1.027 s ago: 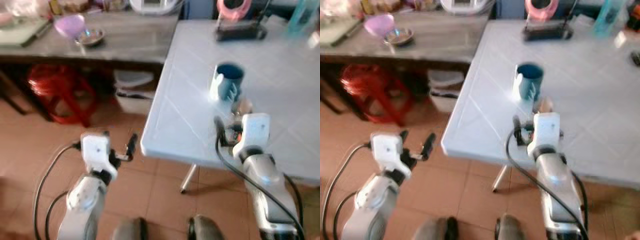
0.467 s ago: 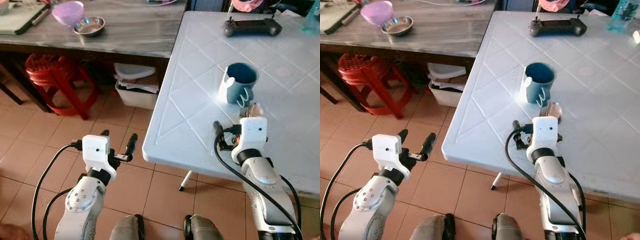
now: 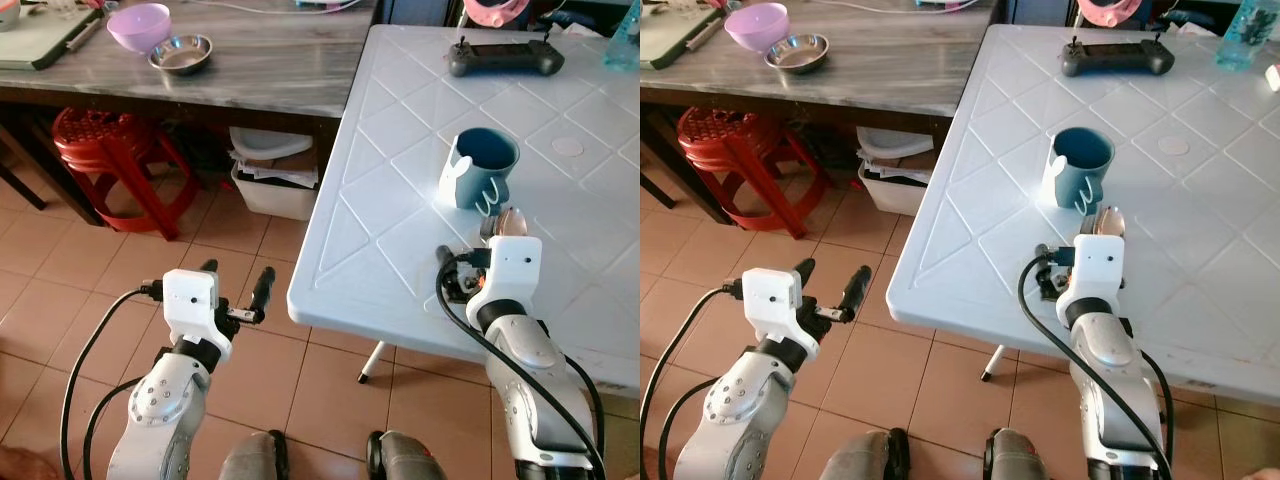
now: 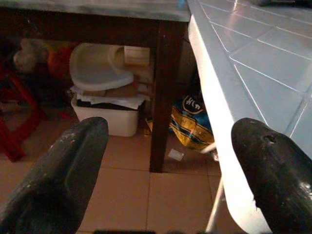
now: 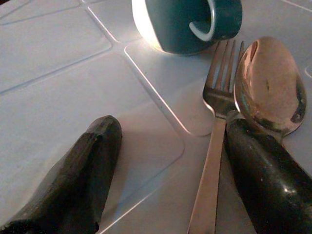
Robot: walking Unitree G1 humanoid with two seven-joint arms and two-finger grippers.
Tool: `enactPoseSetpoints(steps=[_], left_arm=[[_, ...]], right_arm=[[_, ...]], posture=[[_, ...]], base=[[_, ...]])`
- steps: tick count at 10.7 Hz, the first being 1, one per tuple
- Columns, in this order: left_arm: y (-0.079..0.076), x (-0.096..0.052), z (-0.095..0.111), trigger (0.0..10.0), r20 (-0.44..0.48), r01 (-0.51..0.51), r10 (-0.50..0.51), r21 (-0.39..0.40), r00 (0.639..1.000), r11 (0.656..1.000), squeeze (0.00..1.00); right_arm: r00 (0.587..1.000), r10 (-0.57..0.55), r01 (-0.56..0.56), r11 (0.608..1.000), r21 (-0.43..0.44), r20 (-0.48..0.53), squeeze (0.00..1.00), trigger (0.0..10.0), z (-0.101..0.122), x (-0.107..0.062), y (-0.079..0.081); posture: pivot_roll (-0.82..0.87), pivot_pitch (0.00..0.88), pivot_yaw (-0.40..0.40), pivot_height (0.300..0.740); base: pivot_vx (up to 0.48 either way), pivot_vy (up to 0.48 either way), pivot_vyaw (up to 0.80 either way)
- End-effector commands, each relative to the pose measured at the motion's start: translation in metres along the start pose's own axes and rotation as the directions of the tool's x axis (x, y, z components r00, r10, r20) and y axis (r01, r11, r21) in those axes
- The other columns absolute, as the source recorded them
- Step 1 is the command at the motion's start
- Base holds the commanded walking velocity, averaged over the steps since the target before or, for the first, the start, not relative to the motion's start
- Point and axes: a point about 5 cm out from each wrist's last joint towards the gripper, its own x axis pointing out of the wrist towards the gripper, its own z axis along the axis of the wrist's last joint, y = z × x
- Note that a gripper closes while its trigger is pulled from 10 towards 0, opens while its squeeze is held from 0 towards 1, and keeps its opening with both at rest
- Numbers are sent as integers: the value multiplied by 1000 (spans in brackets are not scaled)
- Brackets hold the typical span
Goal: Setting the table
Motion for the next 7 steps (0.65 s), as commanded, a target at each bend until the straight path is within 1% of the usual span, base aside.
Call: enactPoseSetpoints(steps=[1,2,3,4,5,6,7], left_arm=[[1,-3,2,10000,-2,18,-17,4,1000,1000,0],[-2,-3,5,10000,5,70,-70,-9,998,998,0],[-6,-3,5,10000,2,122,-122,-22,993,992,0],[-10,-4,6,10000,-4,179,-179,-5,984,984,0],[-12,-5,5,10000,-13,204,-204,-15,979,979,0],[-14,-6,4,10000,-18,227,-227,-21,974,974,0],[-19,-8,2,10000,-40,287,-287,-12,957,958,0]], right_arm=[[999,-13,14,1000,4,-33,0,10000,-5,-3,0],[999,-25,25,1000,13,-22,0,10000,-3,-5,-1],[998,-38,39,999,17,-54,0,10000,-8,-6,-3],[995,-57,60,997,38,-84,0,471,-11,-3,-6],[994,-56,59,998,32,-99,0,0,-12,0,-7],[992,-57,62,997,38,-111,0,0,-14,3,-9],[989,-66,72,996,43,-132,0,0,-13,8,-12]], posture=[[16,172,80,740],[15,174,81,740],[15,174,81,740],[16,176,84,740],[17,176,85,740],[17,177,85,740],[18,178,81,740]], base=[[0,0,0],[0,0,0],[0,0,0],[0,0,0],[0,0,0],[0,0,0],[0,0,0]])
